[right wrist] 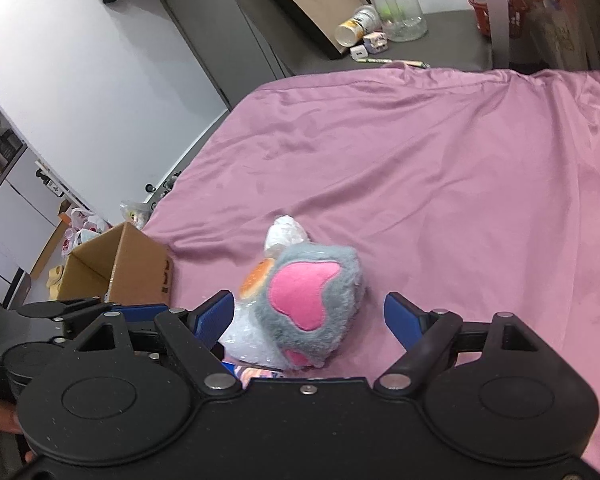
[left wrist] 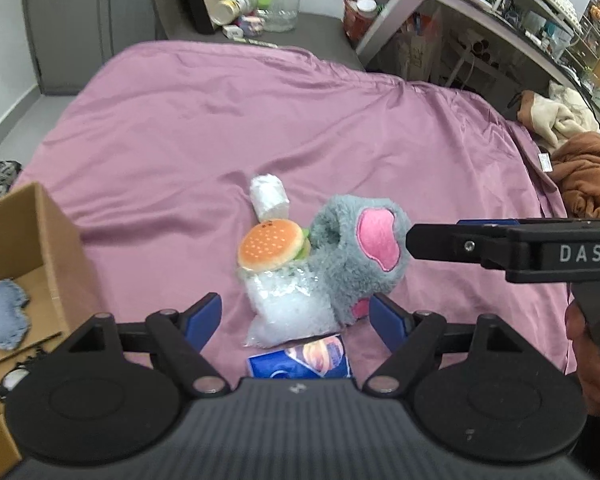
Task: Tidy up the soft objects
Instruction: 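Grasp the clear plastic bag of white stuffing with the left tool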
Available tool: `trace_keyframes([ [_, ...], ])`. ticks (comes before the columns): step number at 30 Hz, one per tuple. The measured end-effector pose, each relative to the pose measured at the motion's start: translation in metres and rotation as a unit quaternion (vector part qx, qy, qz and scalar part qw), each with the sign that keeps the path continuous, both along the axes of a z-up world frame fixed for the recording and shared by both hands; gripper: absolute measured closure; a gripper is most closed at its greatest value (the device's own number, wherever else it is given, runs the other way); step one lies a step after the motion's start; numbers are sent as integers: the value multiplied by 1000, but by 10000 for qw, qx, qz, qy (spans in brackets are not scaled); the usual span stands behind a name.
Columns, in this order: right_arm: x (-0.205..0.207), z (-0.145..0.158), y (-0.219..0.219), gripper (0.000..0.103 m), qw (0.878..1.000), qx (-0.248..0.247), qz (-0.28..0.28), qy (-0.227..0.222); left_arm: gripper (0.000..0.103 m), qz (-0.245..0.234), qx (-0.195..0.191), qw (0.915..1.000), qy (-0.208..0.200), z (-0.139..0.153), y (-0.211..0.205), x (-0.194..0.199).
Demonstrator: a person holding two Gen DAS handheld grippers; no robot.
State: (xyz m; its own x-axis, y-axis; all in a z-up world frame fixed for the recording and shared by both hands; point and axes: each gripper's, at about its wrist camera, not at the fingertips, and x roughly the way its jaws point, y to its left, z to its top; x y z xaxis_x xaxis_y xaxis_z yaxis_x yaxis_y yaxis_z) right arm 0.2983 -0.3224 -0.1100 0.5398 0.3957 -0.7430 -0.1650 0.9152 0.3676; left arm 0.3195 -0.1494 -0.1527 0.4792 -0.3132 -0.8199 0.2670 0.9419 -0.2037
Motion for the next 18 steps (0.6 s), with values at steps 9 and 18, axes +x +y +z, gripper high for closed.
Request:
trace_keyframes([
  [9, 7, -11, -11, 21, 9997, 102, -116, 175, 23, -89, -9, 9993, 355, -31, -18, 28],
  [18, 11, -17, -14, 21, 9993, 121, -195, 298, 30, -36, -297, 9984, 473, -47, -17, 39],
])
